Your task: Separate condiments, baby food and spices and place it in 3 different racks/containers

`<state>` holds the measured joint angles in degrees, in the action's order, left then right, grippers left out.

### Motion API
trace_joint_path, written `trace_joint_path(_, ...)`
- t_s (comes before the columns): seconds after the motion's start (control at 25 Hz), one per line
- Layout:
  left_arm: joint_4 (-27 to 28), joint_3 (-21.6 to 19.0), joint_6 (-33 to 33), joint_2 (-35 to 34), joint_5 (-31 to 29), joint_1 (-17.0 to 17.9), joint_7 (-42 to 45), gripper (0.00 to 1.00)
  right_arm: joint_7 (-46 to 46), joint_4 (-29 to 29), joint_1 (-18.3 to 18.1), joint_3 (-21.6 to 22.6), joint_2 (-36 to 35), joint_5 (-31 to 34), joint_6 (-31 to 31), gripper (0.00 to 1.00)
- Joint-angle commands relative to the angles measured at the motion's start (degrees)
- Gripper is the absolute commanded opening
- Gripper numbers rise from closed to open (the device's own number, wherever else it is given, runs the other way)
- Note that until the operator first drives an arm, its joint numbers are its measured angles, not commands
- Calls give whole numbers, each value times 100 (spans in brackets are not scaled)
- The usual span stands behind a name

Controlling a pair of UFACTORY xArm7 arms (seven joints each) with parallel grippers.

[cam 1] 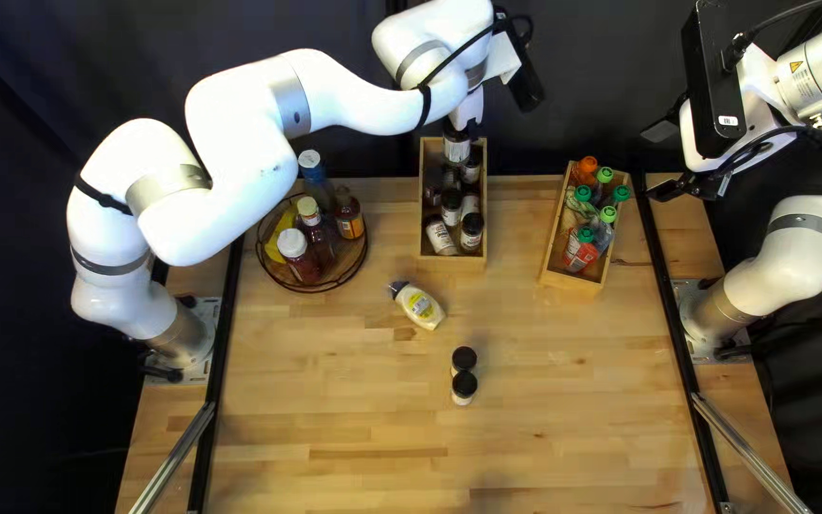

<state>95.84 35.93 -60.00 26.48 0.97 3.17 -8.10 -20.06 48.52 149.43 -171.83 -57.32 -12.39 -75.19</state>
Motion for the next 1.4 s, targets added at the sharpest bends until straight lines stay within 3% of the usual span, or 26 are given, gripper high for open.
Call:
trace_joint_path(0.04,-323,87,333,-84,-143,122,186,0,0,0,0,0,0,0,0,100)
trace_joint_path(0.4,-672,172,631,-198,-221,204,390,0,0,0,0,0,0,0,0,100)
trace_joint_path(0.88,-687,27,598,-123,164,8,274,0,0,0,0,0,0,0,0,100)
trace_joint_path(0.92,-699,18,592,-128,189,-7,259,25,0,0,0,0,0,0,0,100)
trace_joint_path(0.96,-701,17,589,-128,194,-9,256,58,0,0,0,0,0,0,0,100)
trace_joint_path(1.0,-704,5,577,-124,217,-20,242,79,0,0,0,0,0,0,0,100)
trace_joint_path(1.08,-682,-14,533,-109,238,-25,228,100,0,0,0,0,0,0,0,100)
trace_joint_path(1.4,-643,-42,51,-420,-53,405,478,100,0,0,0,0,0,0,0,100)
